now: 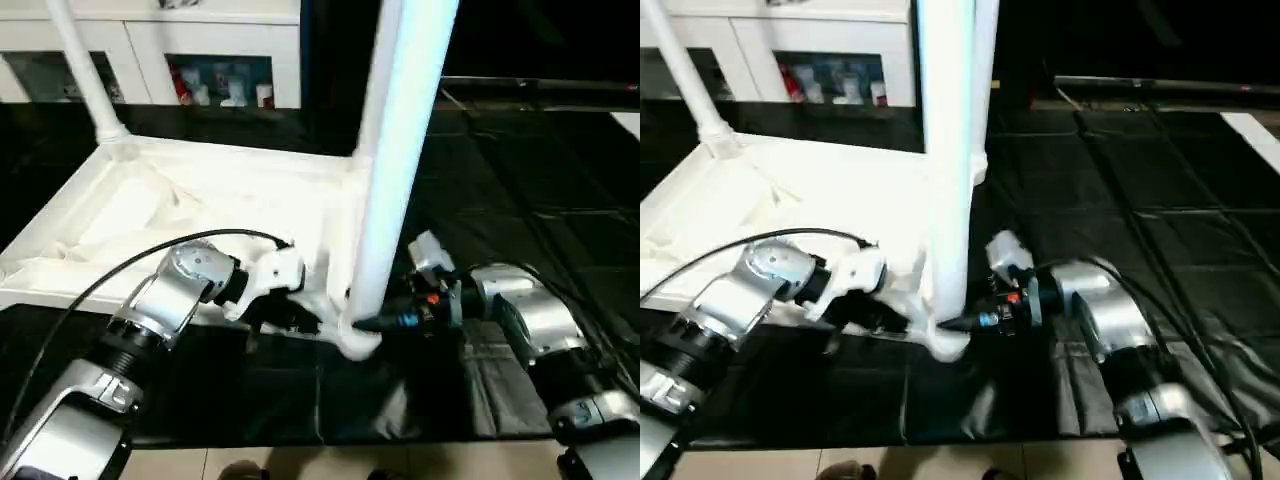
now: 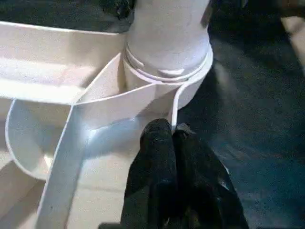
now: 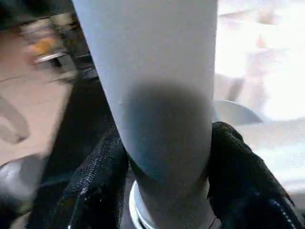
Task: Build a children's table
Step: Rotate leg to tighten
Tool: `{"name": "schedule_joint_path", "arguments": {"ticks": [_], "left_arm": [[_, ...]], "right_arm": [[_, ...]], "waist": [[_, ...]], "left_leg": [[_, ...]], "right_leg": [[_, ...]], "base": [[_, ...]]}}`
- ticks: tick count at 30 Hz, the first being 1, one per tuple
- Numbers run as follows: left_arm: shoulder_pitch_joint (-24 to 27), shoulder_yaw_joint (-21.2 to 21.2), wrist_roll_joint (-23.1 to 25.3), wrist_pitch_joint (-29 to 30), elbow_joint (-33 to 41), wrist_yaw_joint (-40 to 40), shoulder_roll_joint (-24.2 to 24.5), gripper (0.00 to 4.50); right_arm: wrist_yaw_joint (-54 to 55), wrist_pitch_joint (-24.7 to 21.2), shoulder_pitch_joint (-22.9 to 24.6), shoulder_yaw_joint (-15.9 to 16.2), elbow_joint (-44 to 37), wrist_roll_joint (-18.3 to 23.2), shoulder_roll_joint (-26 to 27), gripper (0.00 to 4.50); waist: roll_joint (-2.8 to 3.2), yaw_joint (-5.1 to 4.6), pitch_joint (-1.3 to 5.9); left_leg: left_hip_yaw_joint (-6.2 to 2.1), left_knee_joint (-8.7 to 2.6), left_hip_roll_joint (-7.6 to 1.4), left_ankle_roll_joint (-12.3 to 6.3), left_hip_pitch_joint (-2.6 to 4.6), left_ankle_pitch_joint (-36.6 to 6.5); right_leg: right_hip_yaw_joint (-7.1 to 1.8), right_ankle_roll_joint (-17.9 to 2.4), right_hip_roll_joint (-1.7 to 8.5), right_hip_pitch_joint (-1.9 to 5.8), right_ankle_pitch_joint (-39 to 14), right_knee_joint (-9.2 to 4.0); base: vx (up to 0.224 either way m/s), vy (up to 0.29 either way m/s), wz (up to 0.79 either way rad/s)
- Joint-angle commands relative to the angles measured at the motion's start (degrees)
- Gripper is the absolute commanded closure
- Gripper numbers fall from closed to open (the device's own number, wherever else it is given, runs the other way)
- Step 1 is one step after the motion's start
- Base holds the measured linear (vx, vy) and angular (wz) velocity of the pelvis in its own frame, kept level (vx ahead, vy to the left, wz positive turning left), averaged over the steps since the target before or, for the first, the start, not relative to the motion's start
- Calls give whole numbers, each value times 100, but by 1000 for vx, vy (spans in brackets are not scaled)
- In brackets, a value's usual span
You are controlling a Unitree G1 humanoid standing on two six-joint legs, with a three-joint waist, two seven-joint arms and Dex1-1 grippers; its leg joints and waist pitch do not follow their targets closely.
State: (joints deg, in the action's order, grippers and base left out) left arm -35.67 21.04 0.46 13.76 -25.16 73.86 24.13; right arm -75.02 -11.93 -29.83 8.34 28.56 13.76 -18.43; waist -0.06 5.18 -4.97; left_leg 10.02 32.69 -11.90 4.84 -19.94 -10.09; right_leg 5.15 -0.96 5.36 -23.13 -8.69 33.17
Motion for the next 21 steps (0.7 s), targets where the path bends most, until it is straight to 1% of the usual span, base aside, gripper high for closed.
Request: {"name": "schedule_joint_path", "arguments": {"ticks": [1,2,3,4,5,6,7,8,9,10,11,12,13,14,15,16,17,19,20,21], "left_arm": [[113,18,-55,421,245,-602,-456,450],[135,-37,-39,561,296,-774,-545,450],[140,-217,-36,946,366,-1284,-846,450],[141,-291,-43,1131,408,-1499,-986,450],[141,-291,-43,1131,408,-1499,-986,450],[154,-385,-48,1410,479,-1814,-1195,450],[154,-385,-48,1410,479,-1814,-1195,450],[145,-497,-44,1578,462,-2164,-1401,450],[140,-519,-43,1598,451,-2227,-1435,450],[76,-705,-13,1704,350,-2810,-1706,450],[56,-769,1,1746,334,-2983,-1786,450],[38,-839,21,1799,332,-3159,-1869,450],[31,-881,33,1833,340,-3243,-1913,450],[21,-944,49,1887,358,-3345,-1978,450],[18,-972,55,1914,375,-3387,-2008,450],[16,-1023,64,1997,437,-3494,-2071,450],[21,-1032,62,2035,471,-3524,-2083,450],[50,-998,68,2081,539,-3521,-2049,450],[54,-993,70,2084,546,-3518,-2043,450],[80,-969,87,2064,569,-3482,-1985,450]], "right_arm": [[697,-323,126,129,-46,-120,366,246],[924,-390,152,68,-79,-129,470,247],[1699,-555,100,-68,1,-237,813,248],[2097,-623,64,-119,46,-316,979,248],[2097,-623,64,-119,46,-316,979,249],[2741,-725,-9,-215,134,-395,1265,249],[2741,-725,-9,-215,134,-395,1265,249],[3294,-756,-103,-282,256,-453,1532,250],[3376,-755,-119,-289,278,-465,1572,250],[4010,-721,-228,-330,395,-598,1856,250],[4210,-745,-257,-360,411,-622,1950,250],[4423,-794,-283,-403,414,-639,2054,250],[4517,-827,-293,-428,407,-646,2108,250],[4611,-872,-304,-456,392,-659,2177,250],[4646,-887,-308,-454,386,-682,2210,250],[4710,-891,-309,-429,366,-740,2286,250],[4738,-877,-306,-420,360,-755,2318,250],[4807,-845,-300,-433,362,-752,2359,250],[4820,-842,-301,-437,365,-750,2365,195],[4761,-802,-278,-437,337,-724,2348,182]], "waist": [[-33,-56,297],[-34,-72,293],[-42,-128,282],[-41,-192,252],[-38,-220,256],[-40,-271,272],[-47,-336,247],[-32,-352,249],[-14,-407,264],[16,-427,283],[26,-462,280],[43,-487,276],[38,-512,296],[35,-516,307],[35,-501,296],[33,-501,298],[18,-485,318],[25,-473,324],[21,-470,328],[25,-452,338]], "left_leg": [[-33,-420,-106,-76,65,-1898],[-44,-423,-98,-83,51,-1887],[-66,-435,-87,-71,0,-1885],[-71,-424,-67,-31,8,-1982],[-73,-405,-53,-1,39,-2040],[-100,-392,-24,-8,24,-2053],[-126,-409,-17,-3,-48,-2081],[-139,-405,-9,-2,-39,-2142],[-150,-401,-9,4,-48,-2177],[-171,-408,-13,-26,-18,-2248],[-169,-414,-27,-23,-39,-2239],[-183,-420,-33,-17,-2,-2355],[-194,-433,-42,-63,1,-2381],[-192,-443,-51,-86,-18,-2336],[-187,-462,-57,-125,-25,-2325],[-167,-459,-61,-134,-6,-2339],[-158,-459,-64,-152,-9,-2243],[-147,-470,-76,-173,-32,-2087],[-140,-468,-70,-185,-40,-2040],[-122,-460,-67,-204,-28,-1966]], "right_leg": [[-241,-805,314,216,-3168,-508],[-231,-760,318,220,-3254,-522],[-204,-654,309,244,-3411,-532],[-167,-540,299,205,-3692,-585],[-156,-471,311,185,-3868,-624],[-119,-366,321,211,-4031,-651],[-78,-266,310,233,-4112,-670],[-53,-196,310,235,-4199,-700],[-30,-170,313,236,-4142,-710],[6,-187,310,242,-4006,-744],[3,-245,301,245,-3819,-721],[32,-321,293,221,-3664,-749],[38,-410,292,242,-3402,-728],[28,-451,286,263,-3244,-708],[11,-513,279,251,-3076,-694],[-20,-581,281,229,-2970,-680],[-43,-656,289,242,-2825,-651],[-75,-766,293,254,-2564,-608],[-78,-784,289,261,-2506,-601],[-93,-816,292,260,-2441,-594]], "base": [[0,0,0],[0,0,0],[0,0,0],[0,0,0],[0,0,0],[0,0,0],[0,0,0],[0,0,0],[0,0,0],[0,0,0],[0,0,0],[0,0,0],[0,0,0],[0,0,0],[0,0,0],[0,0,0],[0,0,0],[0,0,0],[0,0,0],[0,0,0]]}}
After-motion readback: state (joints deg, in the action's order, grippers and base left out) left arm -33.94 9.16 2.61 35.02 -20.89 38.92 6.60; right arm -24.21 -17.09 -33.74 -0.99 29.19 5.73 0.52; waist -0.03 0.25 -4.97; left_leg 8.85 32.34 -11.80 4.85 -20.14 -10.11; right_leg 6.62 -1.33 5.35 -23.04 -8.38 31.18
